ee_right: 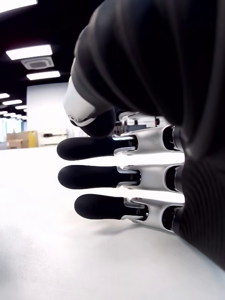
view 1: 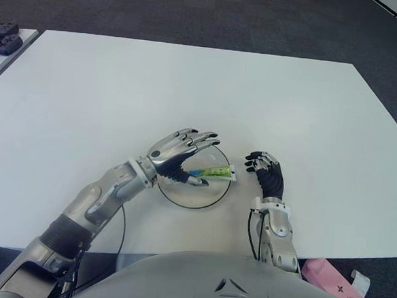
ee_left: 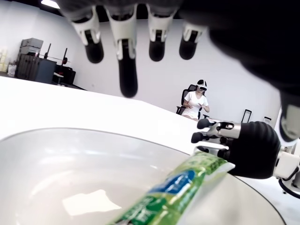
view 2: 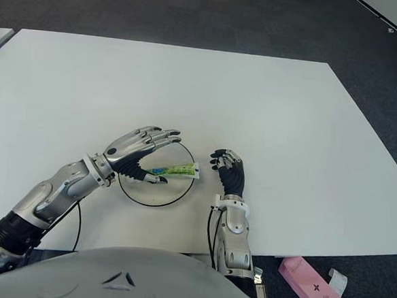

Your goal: Put the toothpaste on the table into the plate.

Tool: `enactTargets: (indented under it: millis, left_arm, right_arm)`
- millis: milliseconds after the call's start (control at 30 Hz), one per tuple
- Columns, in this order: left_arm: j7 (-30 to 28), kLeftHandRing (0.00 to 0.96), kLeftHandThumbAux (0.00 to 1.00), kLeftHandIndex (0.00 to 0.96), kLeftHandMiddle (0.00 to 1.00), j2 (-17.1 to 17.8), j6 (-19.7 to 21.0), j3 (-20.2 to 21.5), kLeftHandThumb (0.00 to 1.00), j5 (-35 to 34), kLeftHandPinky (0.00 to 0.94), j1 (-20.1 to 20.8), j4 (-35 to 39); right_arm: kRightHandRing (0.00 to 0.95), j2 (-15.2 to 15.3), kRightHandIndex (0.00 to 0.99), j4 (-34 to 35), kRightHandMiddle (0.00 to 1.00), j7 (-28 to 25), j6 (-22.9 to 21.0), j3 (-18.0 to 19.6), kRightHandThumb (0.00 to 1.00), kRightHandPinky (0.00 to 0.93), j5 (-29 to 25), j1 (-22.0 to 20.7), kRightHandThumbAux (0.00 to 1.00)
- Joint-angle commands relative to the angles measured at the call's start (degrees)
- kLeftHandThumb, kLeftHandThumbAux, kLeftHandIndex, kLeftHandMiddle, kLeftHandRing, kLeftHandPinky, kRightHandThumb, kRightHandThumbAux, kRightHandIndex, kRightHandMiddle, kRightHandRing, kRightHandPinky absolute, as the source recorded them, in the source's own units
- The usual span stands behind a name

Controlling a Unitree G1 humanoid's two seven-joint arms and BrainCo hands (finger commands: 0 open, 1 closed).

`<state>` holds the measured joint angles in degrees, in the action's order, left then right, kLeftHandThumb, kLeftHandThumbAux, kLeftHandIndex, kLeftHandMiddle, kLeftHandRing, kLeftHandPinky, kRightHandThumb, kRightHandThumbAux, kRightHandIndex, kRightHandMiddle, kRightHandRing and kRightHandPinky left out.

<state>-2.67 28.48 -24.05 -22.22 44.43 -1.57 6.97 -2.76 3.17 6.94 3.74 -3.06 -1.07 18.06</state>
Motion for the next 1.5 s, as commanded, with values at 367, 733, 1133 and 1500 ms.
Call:
enactTargets:
  millis: [367,733,1133,1500]
  left_arm:
    - [1.58,0.0,0.323,0.0,0.0,-1.02,-0.02,2.37,0.127,-1.16,0.0,-1.93,0.27]
    - [17.43,0.0,0.494,0.0,0.0,-12.01,3.38,8.15,0.172,-4.23,0.131,-6.93,-3.07]
    - [29.97,0.397,0.983,0.411,0.407,-28.78,13.74,16.54,0.127,-13.62,0.408,-12.1,-1.23]
    - [27.81,0.472,0.73,0.433,0.506,-33.98,15.73,20.71,0.689,-25.68,0.467,-12.77,-0.37]
  right_arm:
    - [0.505,-1.02,0.43,-1.0,0.501,0.22,-0.66,0.13,0.711,0.509,0.28,0.36,0.724]
    - [0.506,-0.83,0.43,-0.94,0.504,0.08,-0.87,0.28,0.711,0.515,0.28,0.32,0.724]
    - [0.508,-0.83,0.43,-1.42,0.506,-0.2,-0.99,0.62,0.711,0.519,-0.2,-0.11,0.724]
    - [0.507,-0.7,0.43,-1.72,0.504,-0.34,-1.23,0.58,0.712,0.513,-0.08,-0.71,0.724]
